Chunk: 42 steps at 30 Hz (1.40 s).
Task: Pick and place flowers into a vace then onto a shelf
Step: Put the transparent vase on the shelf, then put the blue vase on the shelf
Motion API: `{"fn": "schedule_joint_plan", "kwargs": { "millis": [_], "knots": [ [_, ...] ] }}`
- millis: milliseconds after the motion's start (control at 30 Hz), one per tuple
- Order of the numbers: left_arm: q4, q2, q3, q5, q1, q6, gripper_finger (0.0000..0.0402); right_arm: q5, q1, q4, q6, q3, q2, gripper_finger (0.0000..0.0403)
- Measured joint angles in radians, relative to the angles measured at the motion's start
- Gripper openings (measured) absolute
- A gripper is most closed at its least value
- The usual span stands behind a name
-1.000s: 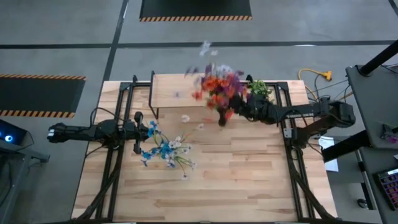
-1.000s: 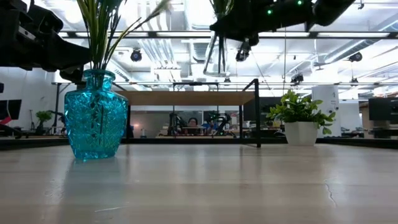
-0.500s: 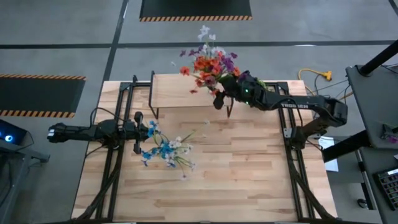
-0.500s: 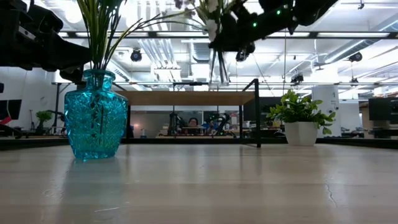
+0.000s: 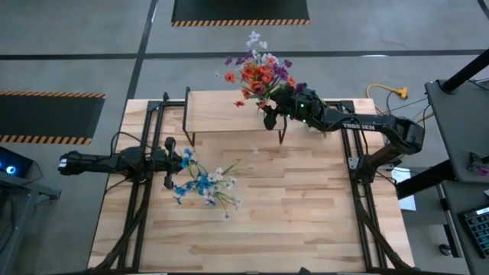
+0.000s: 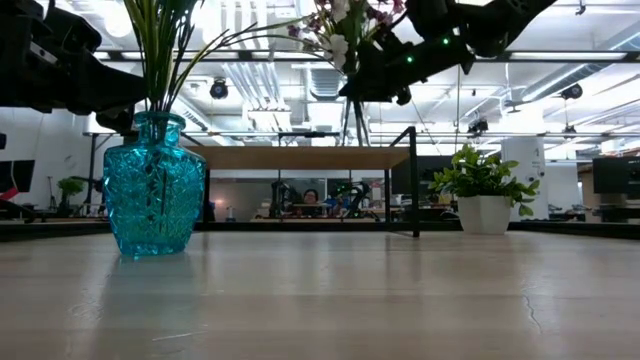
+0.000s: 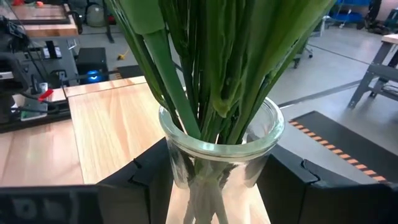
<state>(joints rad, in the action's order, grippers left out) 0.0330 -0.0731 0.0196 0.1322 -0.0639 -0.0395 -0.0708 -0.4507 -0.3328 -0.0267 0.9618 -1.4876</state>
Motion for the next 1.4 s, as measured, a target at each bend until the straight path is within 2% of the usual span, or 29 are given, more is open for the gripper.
{"fn": "schedule_joint_plan", "kwargs": {
  "millis": [167,567,767,1100,1267,1400],
  "knots": [
    [0.000,0.000,0.000,0.000,0.000,0.000,0.0000,0.001,-0.001,0.001,-0.004,-0.001,0.002,0.0187],
    [0.000,0.000,0.000,0.000,0.000,0.000,0.0000,0.000,-0.002,0.016,-0.006,0.009,0.007,0.0242],
    [0.000,0.000,0.000,0.000,0.000,0.000,0.0000,0.000,-0.001,0.060,-0.033,0.018,0.052,0.0265],
    [0.000,0.000,0.000,0.000,0.000,0.000,0.0000,-0.002,0.032,0.355,-0.030,-0.005,0.260,0.0263],
    [0.000,0.000,0.000,0.000,0.000,0.000,0.0000,0.002,0.123,0.377,-0.029,-0.126,0.413,0.0251],
    [0.000,0.000,0.000,0.000,0.000,0.000,0.0000,0.049,0.198,0.299,-0.028,-0.287,0.544,0.0244]
  ]
}}
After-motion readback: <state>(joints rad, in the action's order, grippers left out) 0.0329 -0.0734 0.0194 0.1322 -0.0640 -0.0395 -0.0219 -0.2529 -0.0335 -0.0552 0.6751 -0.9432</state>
